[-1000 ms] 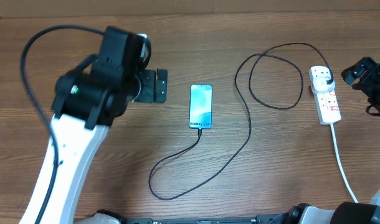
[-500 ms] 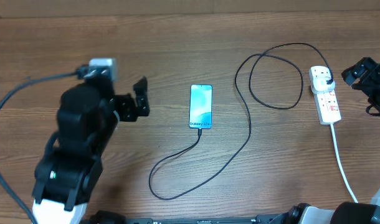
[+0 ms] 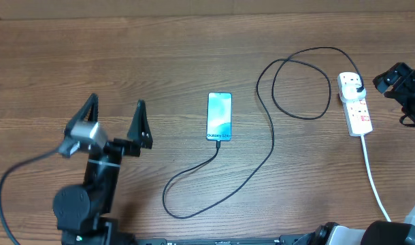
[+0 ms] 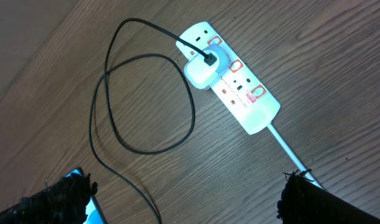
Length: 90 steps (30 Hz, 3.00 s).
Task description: Plug charger to phone and switch on socket
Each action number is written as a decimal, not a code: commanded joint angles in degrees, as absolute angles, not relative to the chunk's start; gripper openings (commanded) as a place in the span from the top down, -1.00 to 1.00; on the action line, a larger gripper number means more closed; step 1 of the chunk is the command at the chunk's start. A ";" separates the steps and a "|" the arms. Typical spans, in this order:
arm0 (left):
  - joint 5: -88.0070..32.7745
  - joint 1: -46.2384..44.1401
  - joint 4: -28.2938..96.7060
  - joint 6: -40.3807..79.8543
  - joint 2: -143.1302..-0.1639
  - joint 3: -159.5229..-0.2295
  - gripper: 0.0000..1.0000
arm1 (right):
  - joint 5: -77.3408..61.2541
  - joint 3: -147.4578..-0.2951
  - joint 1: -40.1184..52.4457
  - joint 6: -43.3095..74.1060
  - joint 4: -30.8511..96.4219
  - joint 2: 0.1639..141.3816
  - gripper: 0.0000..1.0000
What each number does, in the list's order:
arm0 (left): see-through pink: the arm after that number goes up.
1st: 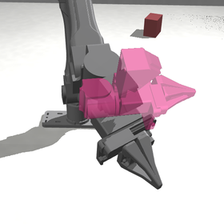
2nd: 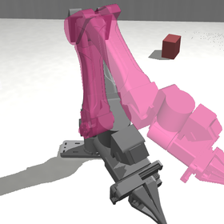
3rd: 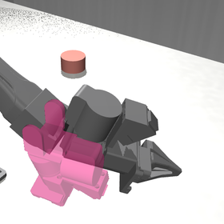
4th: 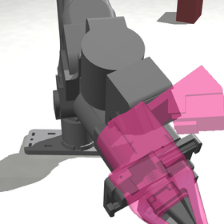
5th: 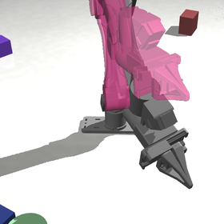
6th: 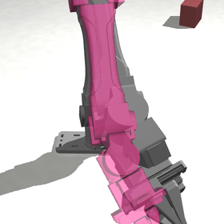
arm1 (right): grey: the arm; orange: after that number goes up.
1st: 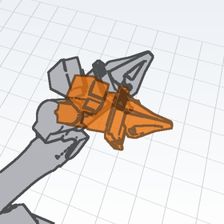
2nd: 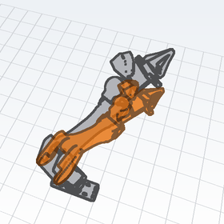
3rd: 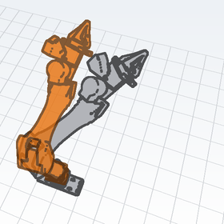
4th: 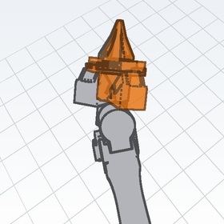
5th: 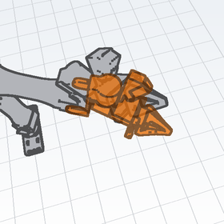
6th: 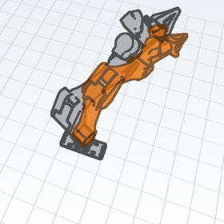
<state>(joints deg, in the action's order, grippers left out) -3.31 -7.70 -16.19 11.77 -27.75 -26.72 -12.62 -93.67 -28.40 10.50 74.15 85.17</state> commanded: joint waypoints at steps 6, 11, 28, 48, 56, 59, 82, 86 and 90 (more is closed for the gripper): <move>-4.69 -3.33 -24.49 10.70 -16.56 -12.25 -0.99 | -12.23 -94.56 -28.25 10.68 73.84 84.77 -1.00; -4.56 -1.56 -24.47 10.72 -11.57 -7.46 -0.99 | -12.23 -94.56 -28.25 10.68 73.84 84.77 -1.00; -4.99 1.80 -11.00 9.04 -0.38 -0.27 -0.99 | -12.23 -94.56 -28.25 10.68 73.84 84.77 -1.00; -7.07 2.02 4.08 -1.34 -0.14 -0.27 -0.99 | -12.23 -94.56 -28.25 10.68 73.84 84.77 -1.00; -7.09 2.02 3.88 -0.03 -0.14 -0.27 -0.99 | -12.23 -94.56 -28.25 10.68 73.84 84.77 -1.00; -7.09 2.00 3.88 -0.03 -0.16 -0.27 -0.99 | -12.23 -94.56 -28.25 10.70 73.84 84.77 -1.00; -7.09 2.00 3.88 -0.03 -0.21 -0.27 -0.99 | -12.23 -94.56 -28.25 10.68 73.84 84.77 -1.00; -7.09 2.00 3.88 -0.03 -0.21 -0.27 -0.99 | -12.23 -94.56 -28.25 10.68 73.84 84.77 -1.00; -7.09 2.00 3.88 -0.03 -0.21 -0.27 -0.99 | -12.23 -94.56 -28.25 10.68 73.84 84.77 -1.00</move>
